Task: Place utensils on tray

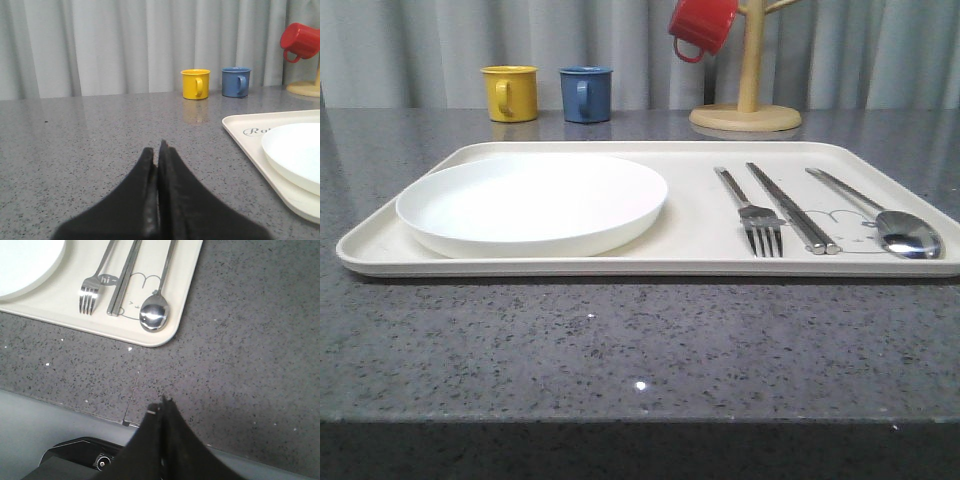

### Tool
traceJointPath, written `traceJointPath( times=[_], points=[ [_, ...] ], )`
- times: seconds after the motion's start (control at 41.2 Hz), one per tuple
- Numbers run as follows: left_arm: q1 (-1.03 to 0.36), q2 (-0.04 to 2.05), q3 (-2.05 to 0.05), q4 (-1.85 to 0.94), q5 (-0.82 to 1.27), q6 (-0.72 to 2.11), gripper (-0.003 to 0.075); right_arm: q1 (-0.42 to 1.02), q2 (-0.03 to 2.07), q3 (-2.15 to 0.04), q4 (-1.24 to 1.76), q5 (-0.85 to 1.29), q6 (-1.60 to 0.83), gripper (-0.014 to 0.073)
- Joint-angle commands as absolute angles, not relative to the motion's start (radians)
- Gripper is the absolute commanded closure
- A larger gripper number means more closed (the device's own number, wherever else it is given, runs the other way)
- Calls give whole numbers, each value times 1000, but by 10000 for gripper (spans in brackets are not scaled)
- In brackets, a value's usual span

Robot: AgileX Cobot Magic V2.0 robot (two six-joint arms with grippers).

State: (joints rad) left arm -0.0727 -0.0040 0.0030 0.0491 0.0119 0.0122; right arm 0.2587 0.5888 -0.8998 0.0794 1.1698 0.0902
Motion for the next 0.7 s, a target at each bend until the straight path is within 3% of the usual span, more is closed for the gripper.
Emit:
traceJointPath(
  times=[0.0, 0.534, 0.68],
  points=[
    [-71, -26, 22, 41, -72, 0, 740, 259, 590, -926, 74, 1119, 79, 661],
    [-71, -26, 22, 41, -72, 0, 740, 259, 590, -926, 74, 1119, 79, 661],
    [-71, -26, 22, 41, -72, 0, 740, 220, 477, -828, -37, 995, 77, 661]
  ],
)
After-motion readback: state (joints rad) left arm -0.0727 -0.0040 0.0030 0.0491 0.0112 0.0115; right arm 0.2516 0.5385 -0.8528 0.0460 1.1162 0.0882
